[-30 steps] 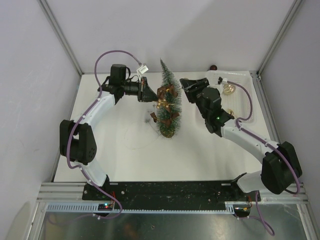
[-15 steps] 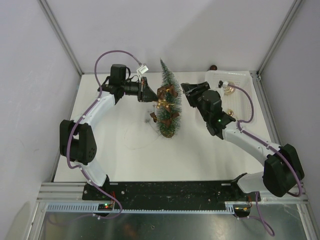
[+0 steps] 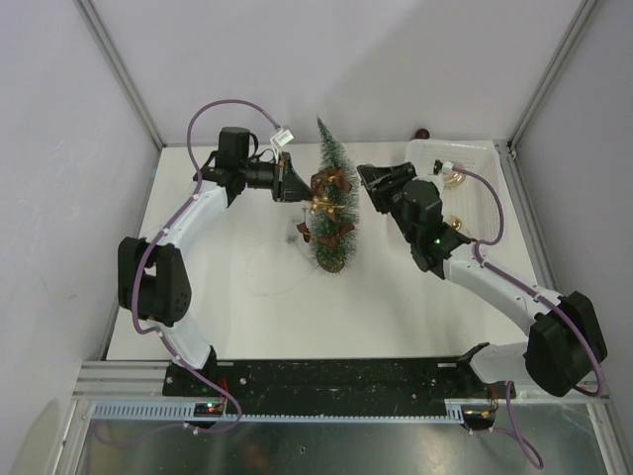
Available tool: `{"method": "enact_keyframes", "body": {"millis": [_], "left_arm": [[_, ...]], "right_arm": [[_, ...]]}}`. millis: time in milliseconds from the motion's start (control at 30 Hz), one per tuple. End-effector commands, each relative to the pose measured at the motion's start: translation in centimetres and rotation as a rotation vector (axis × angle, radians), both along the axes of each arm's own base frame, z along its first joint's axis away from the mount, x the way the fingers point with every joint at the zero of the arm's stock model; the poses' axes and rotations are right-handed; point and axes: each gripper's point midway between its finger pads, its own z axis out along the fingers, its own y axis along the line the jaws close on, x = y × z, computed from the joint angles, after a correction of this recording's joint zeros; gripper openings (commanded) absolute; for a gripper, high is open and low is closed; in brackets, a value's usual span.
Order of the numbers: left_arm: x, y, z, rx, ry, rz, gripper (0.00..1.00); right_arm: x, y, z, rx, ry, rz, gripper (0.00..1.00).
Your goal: Decorate the small christmas tree
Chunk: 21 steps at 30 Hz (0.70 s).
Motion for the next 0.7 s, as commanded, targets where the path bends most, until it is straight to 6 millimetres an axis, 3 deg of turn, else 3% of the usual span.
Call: {"method": "enact_keyframes", "body": {"millis": [0, 667], "left_arm": [[-1.0, -0.1, 2.3, -0.022, -0.079, -0.018, 0.0], [-1.0, -0.1, 2.1, -0.023, -0.073, -0.022, 0.0]], "right_arm": [[-0.2, 0.7, 0.9, 0.041, -0.02, 0.017, 0.03], [-1.3, 1.3, -0.6, 0.001, 0.014, 0.036, 0.03]]}}
